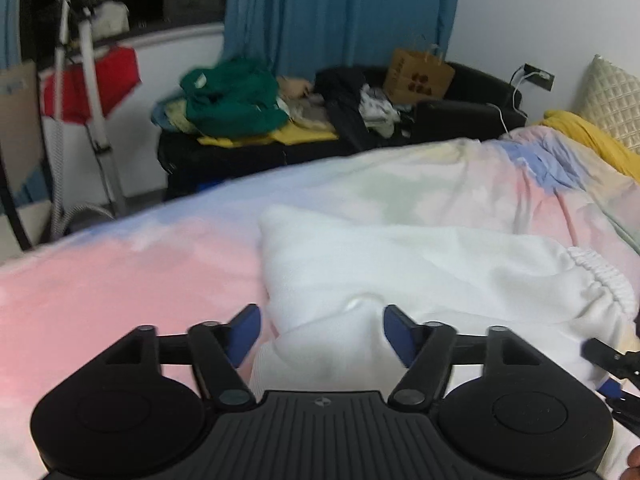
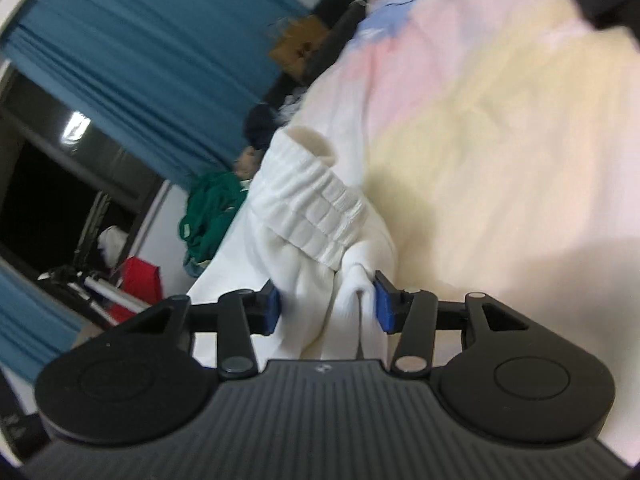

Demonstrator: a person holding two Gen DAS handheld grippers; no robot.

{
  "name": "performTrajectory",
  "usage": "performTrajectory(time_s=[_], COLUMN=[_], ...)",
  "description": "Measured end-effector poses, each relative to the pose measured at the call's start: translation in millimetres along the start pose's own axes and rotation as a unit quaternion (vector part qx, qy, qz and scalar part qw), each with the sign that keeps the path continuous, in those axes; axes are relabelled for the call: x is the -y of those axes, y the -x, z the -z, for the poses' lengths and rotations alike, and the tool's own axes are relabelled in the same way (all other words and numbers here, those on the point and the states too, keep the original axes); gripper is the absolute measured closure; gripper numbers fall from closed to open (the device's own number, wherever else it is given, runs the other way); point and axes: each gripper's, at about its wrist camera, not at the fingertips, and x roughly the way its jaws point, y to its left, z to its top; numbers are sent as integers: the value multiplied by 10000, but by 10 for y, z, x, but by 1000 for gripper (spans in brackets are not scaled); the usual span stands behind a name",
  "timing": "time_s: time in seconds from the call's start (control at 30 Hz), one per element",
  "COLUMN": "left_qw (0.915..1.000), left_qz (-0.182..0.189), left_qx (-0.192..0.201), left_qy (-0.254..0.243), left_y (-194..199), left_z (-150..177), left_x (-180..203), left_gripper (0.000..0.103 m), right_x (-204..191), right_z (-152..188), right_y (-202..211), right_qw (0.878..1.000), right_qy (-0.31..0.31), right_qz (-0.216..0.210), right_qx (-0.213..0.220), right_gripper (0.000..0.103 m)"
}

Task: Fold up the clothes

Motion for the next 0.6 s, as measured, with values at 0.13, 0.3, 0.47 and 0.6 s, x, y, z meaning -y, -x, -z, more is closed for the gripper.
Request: performTrajectory(time_s=[0.13, 0.3, 0.47, 0.6], left_qw=[9996, 9976, 9954, 9935], left_qz=[183, 279, 299, 285], left_qx=[210, 637, 903, 1090], left_qy=[-53, -51, -102, -175], left_y=[681, 1600, 2389, 2999], left_z=[43, 111, 346, 573], left_x=[-56, -51, -4, 35], left_gripper=[29, 25, 21, 6], right_x=[-278, -727, -1046, -1273], right_z=[80, 176, 255, 400], right_y=[521, 1282, 1939, 2309], right_qw=[9977, 9853, 9716, 9581], right_qy=[588, 1610, 2266, 2778], right_qz=[140, -118, -407, -451], right_qx=[310, 563, 548, 542], right_gripper=[54, 54, 54, 50])
